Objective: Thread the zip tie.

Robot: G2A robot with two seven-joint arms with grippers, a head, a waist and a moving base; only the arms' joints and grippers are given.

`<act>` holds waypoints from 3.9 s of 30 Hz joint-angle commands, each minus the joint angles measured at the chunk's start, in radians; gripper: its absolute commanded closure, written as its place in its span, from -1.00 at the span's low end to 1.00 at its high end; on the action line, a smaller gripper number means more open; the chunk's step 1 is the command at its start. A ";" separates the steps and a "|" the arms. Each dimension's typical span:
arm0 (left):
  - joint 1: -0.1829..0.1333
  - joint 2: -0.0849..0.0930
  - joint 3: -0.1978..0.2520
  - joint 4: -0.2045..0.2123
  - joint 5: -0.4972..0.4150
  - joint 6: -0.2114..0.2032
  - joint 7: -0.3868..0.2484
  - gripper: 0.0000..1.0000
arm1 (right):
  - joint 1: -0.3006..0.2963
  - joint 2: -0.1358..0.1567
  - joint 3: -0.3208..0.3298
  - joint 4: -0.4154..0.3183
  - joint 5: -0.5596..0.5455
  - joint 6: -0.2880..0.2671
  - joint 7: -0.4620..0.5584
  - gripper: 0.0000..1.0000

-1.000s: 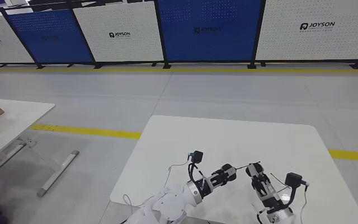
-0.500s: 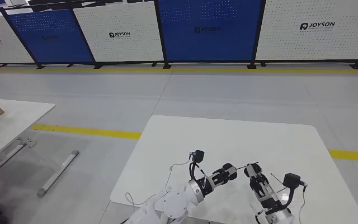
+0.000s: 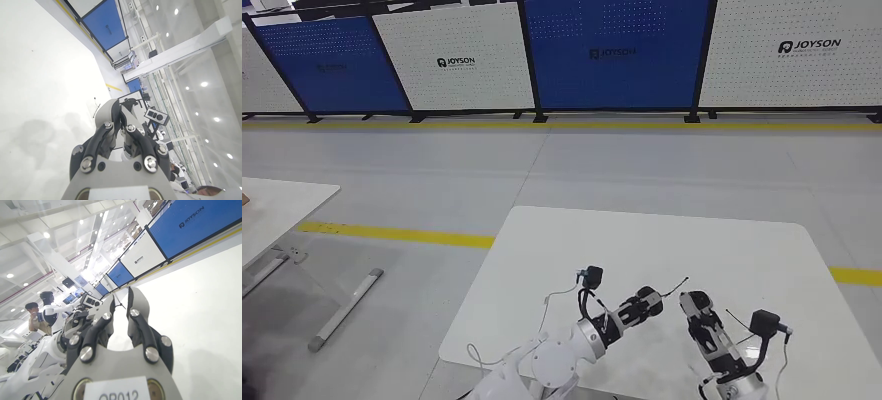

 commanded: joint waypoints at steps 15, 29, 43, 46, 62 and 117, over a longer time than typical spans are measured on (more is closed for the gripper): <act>0.023 0.004 -0.020 -0.023 -0.012 -0.020 0.004 1.00 | -0.002 0.009 0.017 0.033 -0.004 0.004 0.014 -1.00; 0.070 0.014 -0.053 -0.109 0.023 -0.012 0.009 1.00 | 0.015 0.012 0.000 0.018 -0.295 0.113 0.029 -1.00; 0.051 0.009 -0.025 -0.095 0.039 0.017 0.003 1.00 | 0.033 0.013 -0.016 0.026 -0.402 0.131 0.062 -1.00; 0.051 0.009 -0.024 -0.094 0.041 0.019 0.004 1.00 | 0.034 0.013 -0.015 0.026 -0.400 0.133 0.060 -1.00; 0.034 0.001 0.016 -0.071 0.076 0.042 0.009 1.00 | 0.053 0.010 -0.030 0.039 -0.419 0.098 0.078 0.16; 0.006 -0.016 0.059 -0.036 0.115 0.019 0.026 1.00 | 0.053 0.013 -0.030 0.030 -0.437 0.026 0.104 1.00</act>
